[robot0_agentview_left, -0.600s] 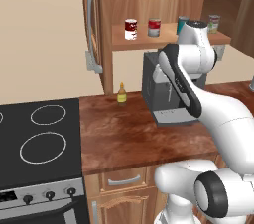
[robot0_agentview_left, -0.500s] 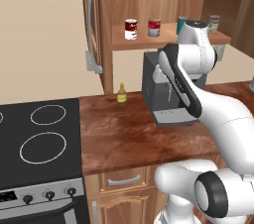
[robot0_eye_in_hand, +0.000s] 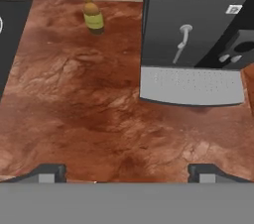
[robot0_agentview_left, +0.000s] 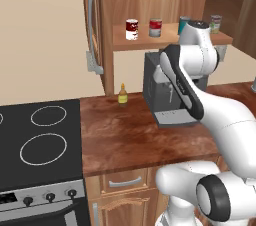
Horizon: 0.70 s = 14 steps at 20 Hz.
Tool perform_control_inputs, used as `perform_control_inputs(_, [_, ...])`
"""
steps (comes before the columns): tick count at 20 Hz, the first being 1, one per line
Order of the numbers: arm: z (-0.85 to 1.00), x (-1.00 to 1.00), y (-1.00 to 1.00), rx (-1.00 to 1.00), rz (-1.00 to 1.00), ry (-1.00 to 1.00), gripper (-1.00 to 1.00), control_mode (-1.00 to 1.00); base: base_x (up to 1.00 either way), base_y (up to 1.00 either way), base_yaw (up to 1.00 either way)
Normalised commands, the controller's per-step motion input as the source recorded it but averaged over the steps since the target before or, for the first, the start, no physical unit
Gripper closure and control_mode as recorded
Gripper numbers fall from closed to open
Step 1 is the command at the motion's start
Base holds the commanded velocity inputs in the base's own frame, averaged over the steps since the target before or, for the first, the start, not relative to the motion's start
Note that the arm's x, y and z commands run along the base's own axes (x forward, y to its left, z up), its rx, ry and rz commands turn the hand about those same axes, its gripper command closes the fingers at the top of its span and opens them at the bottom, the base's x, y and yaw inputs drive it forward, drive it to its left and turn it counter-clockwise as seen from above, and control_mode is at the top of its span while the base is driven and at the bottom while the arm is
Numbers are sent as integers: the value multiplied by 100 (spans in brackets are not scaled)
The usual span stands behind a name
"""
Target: Stack two cans on top of the other two cans in the cabinet.
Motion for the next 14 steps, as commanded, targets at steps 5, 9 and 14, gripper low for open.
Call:
perform_control_inputs(5, [7, 0, 6, 0, 0, -22, -100, -100, 0, 0, 0])
perform_control_inputs(9, [17, 0, 0, 0, 0, -26, -100, -100, 0, 0, 0])
perform_control_inputs(14, [32, 0, 0, 0, 0, -23, -100, -100, 0, 0, 0])
